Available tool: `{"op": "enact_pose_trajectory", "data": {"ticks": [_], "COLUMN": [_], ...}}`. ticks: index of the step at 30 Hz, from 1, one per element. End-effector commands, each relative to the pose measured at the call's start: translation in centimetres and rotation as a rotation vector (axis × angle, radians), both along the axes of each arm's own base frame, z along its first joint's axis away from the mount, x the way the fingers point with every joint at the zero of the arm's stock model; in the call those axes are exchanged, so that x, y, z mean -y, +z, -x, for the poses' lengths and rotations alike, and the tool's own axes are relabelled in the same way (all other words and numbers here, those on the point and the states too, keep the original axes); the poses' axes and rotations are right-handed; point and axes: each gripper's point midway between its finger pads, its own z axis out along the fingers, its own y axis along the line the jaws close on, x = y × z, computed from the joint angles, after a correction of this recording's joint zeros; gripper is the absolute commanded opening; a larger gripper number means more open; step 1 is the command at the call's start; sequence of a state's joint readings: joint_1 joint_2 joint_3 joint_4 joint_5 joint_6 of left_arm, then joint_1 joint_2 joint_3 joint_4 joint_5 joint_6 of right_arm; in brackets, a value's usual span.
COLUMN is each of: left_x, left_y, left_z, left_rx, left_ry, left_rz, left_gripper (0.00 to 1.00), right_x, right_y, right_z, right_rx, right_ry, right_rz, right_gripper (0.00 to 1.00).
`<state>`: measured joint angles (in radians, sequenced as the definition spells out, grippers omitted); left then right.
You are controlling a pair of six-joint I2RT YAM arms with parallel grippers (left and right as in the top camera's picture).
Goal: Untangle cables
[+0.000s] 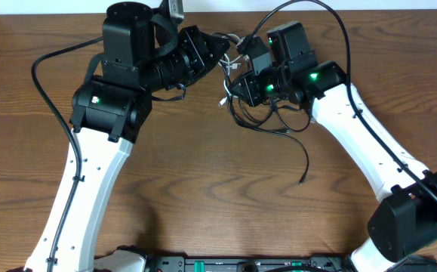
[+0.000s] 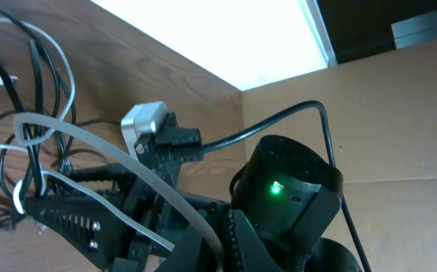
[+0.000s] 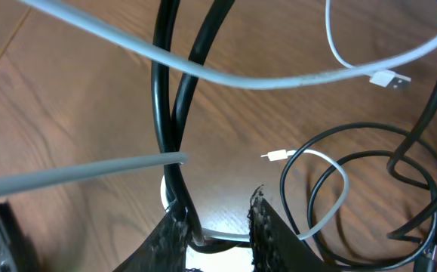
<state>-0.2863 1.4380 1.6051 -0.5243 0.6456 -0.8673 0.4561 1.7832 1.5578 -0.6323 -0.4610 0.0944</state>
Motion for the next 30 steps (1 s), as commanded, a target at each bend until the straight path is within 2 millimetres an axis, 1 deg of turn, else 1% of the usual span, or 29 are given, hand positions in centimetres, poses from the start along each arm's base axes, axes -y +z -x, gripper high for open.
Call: {"op": "enact_pose_trajectory", "data": {"ticks": [1, 5, 9, 13, 15, 17, 20, 23, 27, 30], "left_x": [0.4, 0.7, 1.0, 1.3, 1.5, 1.7, 2.0, 2.2, 2.5, 1.9], "left_y": [1.7, 1.8, 2.0, 2.1, 2.2, 2.5, 2.7, 2.9, 3.9, 5.2], "left_z": [1.1, 1.4, 1.9, 2.2, 2.5, 2.9, 3.3, 3.8, 3.9, 3.6], "left_rx": [0.025, 0.013, -0.031, -0.067, -0.085, -0.087, -0.113, -0.15, -0.114, -0.051], "left_ry": [-0.041, -0.06, -0.075, -0.083, -0.099, -0.123, -0.144, -0.16, -0.187, -0.178], "left_rz": [0.036, 0.052, 0.092, 0.124, 0.142, 0.156, 0.181, 0.21, 0.233, 0.244], "left_gripper": [0.07, 0.07, 0.07, 0.07, 0.08, 0.08, 0.07, 0.07, 0.08, 0.07], "right_x": [0.4, 0.6, 1.5, 1.5, 2.0, 2.9, 3.5, 3.8, 4.7, 6.3], "right_y": [0.6, 0.9, 0.8, 1.1, 1.1, 0.9, 0.9, 0.8, 0.7, -0.1], "right_z": [-0.6, -1.4, -2.5, -3.0, -3.5, -4.1, -4.5, -4.6, -5.0, -4.9], "right_rx": [0.025, 0.061, 0.075, 0.089, 0.086, 0.079, 0.089, 0.089, 0.08, 0.048], "right_ry": [-0.053, -0.076, -0.158, -0.18, -0.231, -0.313, -0.352, -0.359, -0.378, -0.408], "right_rz": [0.009, 0.017, 0.047, 0.037, 0.042, 0.058, 0.076, 0.079, 0.086, 0.119], "right_gripper": [0.23, 0.24, 0.22, 0.21, 0.2, 0.16, 0.01, 0.01, 0.01, 0.01]}}
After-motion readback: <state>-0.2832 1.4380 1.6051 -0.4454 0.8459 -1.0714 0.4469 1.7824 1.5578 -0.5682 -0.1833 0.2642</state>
